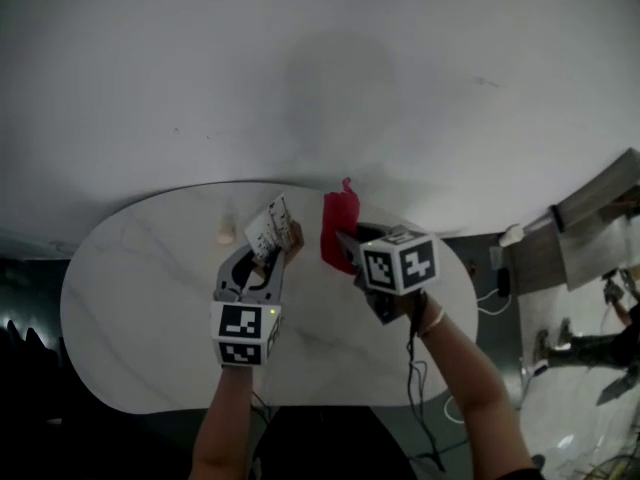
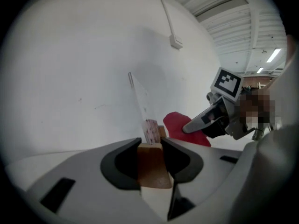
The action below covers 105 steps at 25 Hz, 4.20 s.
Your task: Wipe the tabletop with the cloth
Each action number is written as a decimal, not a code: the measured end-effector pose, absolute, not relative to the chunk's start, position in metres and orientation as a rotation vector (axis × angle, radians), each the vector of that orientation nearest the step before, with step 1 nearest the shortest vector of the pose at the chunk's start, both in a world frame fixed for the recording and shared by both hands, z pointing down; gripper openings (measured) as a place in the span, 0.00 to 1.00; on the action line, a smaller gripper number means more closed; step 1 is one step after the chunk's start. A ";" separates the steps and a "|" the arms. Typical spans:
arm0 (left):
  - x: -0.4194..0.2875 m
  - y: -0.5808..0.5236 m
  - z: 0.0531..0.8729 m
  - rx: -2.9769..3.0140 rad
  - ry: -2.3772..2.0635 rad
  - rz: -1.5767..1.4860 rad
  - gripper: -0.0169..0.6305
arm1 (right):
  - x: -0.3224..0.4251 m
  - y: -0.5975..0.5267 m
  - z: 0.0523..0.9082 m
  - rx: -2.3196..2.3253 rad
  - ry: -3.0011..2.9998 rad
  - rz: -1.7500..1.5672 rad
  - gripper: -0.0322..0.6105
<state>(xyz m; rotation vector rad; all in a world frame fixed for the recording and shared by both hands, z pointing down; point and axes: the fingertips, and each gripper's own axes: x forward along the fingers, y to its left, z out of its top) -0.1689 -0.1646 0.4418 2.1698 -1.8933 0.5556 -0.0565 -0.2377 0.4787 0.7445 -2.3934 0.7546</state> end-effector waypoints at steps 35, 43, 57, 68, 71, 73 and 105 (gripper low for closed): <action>-0.015 -0.204 0.464 2.462 -1.479 0.539 0.22 | 0.298 -0.234 0.567 1.402 -1.696 0.667 0.12; -0.045 -0.189 0.447 2.437 -1.576 0.526 0.22 | 0.181 -0.212 0.498 1.183 -2.079 0.708 0.12; -0.179 -0.119 0.450 2.155 -1.861 0.534 0.22 | -0.074 -0.150 0.543 0.636 -2.232 0.677 0.12; -0.146 -0.133 0.457 2.230 -1.764 0.506 0.22 | 0.053 -0.193 0.579 0.884 -2.050 0.702 0.12; -0.116 -0.146 0.457 2.291 -1.698 0.505 0.22 | 0.108 -0.200 0.580 0.982 -1.992 0.726 0.12; -0.095 -0.154 0.457 2.333 -1.650 0.504 0.22 | 0.147 -0.201 0.581 1.048 -1.944 0.737 0.12; -0.026 -0.201 0.460 2.490 -1.494 0.558 0.22 | 0.195 -0.164 0.433 1.476 -2.264 0.931 0.12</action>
